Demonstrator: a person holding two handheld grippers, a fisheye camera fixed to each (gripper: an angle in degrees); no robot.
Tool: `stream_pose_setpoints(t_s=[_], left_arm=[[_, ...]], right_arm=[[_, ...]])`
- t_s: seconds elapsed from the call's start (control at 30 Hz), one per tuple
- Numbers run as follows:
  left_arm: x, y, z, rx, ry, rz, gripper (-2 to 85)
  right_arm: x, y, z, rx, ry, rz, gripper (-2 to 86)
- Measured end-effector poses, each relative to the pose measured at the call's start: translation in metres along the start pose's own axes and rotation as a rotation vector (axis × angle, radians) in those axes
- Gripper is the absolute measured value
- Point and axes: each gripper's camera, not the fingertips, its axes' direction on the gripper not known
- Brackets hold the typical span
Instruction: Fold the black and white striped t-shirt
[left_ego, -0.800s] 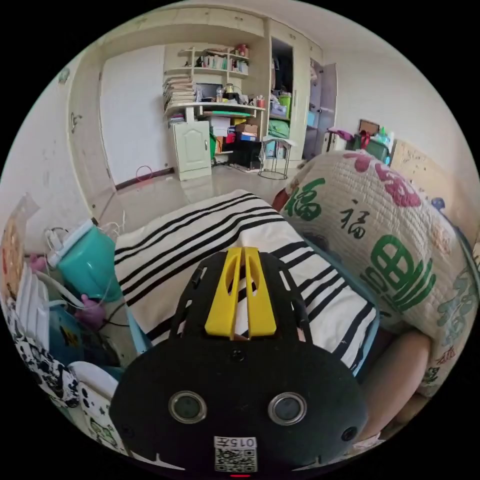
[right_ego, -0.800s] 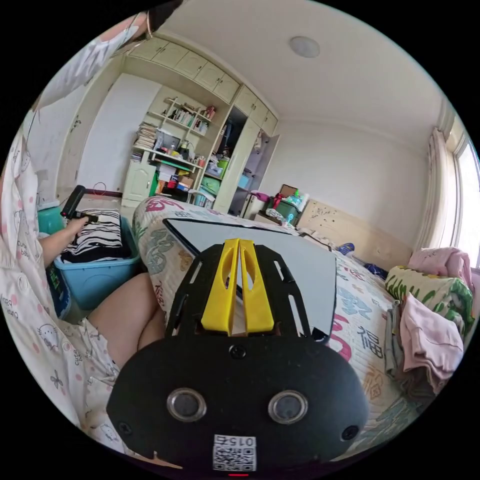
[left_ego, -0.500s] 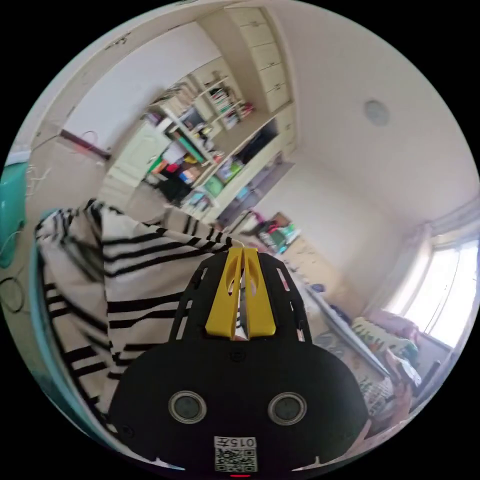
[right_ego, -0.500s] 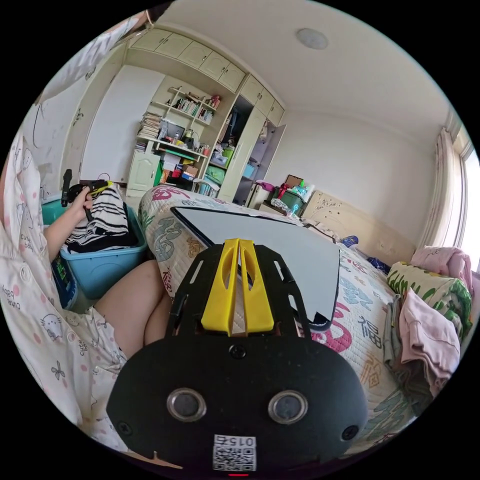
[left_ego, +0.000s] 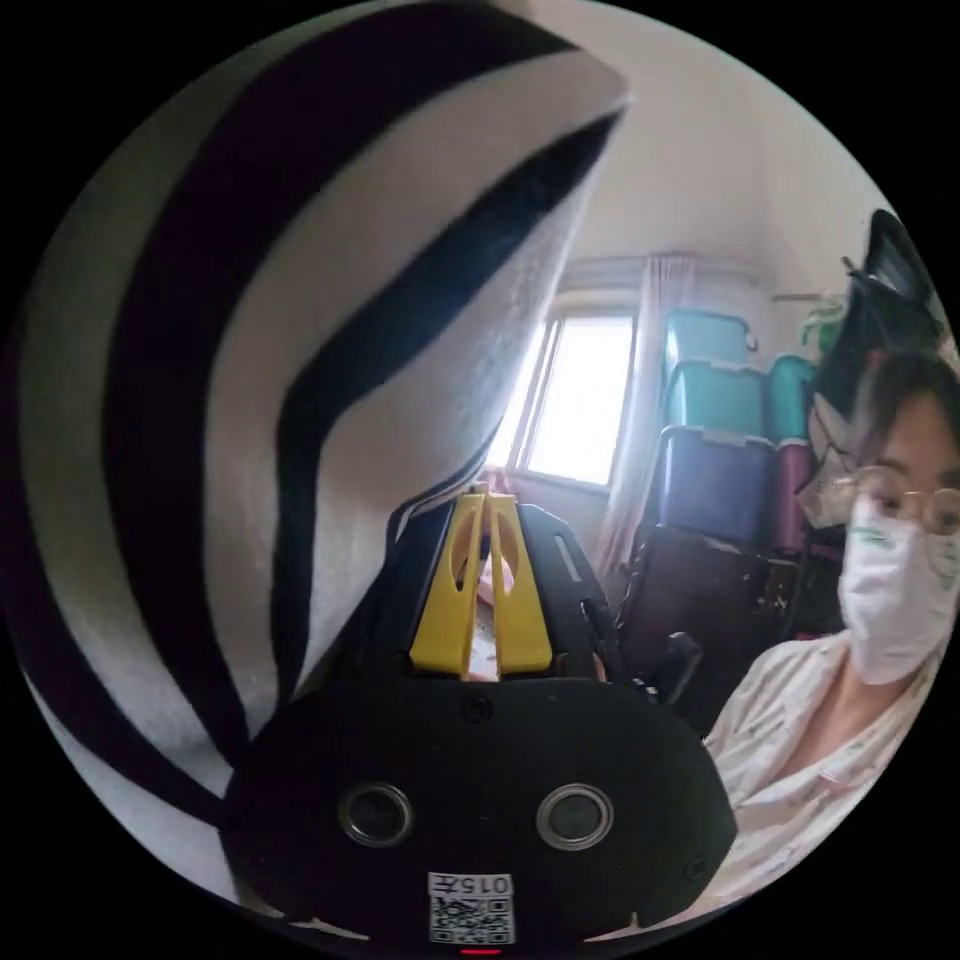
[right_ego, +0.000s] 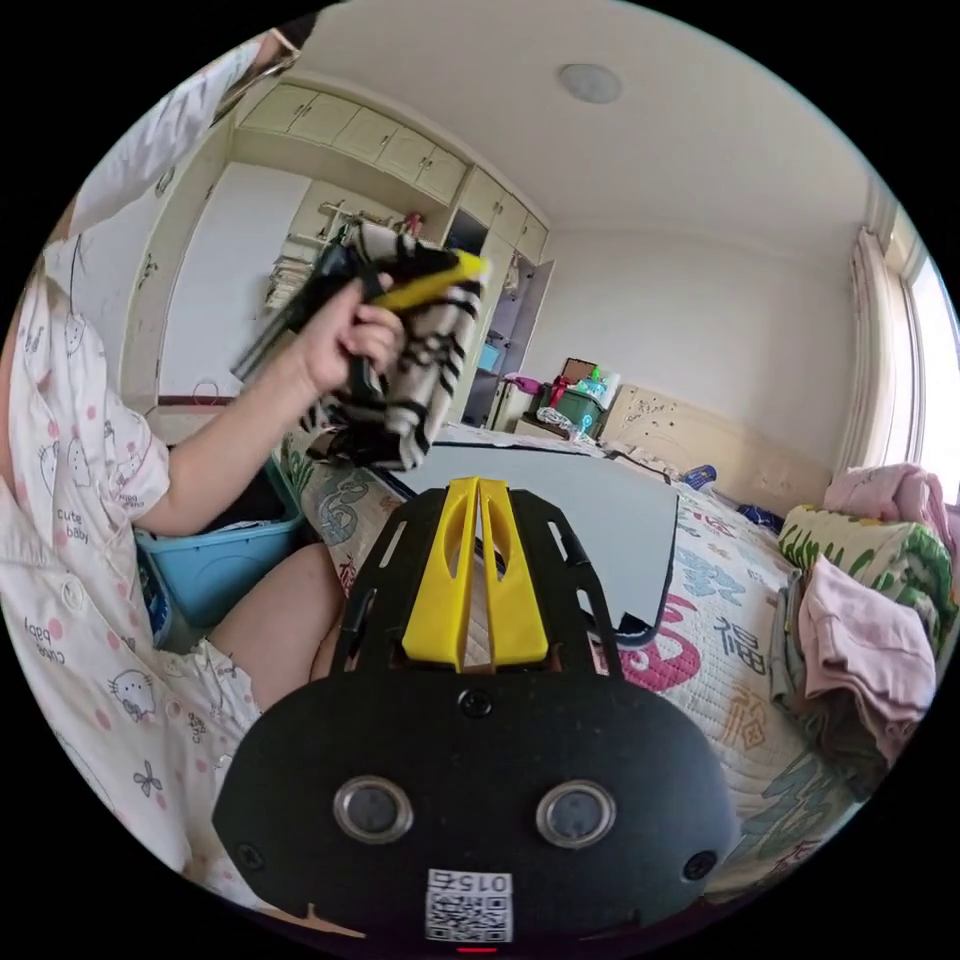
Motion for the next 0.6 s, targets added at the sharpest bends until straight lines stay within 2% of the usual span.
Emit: stream_pose_setpoints(t_s=[0.03, 0.1, 0.3, 0.37, 0.43, 0.6], left_arm=[[-0.01, 0.021, 0.026, -0.084, 0.011, -0.042, -0.4], [-0.004, 0.057, 0.037, -0.127, 0.116, -0.018, -0.2], [0.089, 0.149, -0.053, -0.161, 0.122, 0.169, 6.9], [0.121, 0.182, -0.103, -0.147, 0.046, 0.265, 8.2], [0.148, 0.23, -0.171, -0.111, -0.129, 0.321, 9.0], [0.187, 0.326, -0.255, -0.071, -0.492, 0.339, 10.3]], right_arm=[[0.011, 0.001, -0.003, -0.008, 0.012, 0.022, -1.0], [0.025, 0.005, -0.007, -0.027, 0.03, 0.036, -1.0], [0.071, 0.018, 0.003, -0.059, 0.03, 0.142, -1.0], [0.082, 0.019, 0.013, -0.043, 0.002, 0.192, -1.0], [0.094, 0.018, 0.033, -0.024, -0.079, 0.251, -0.9], [0.089, 0.014, 0.072, 0.002, -0.201, 0.291, -0.3]])
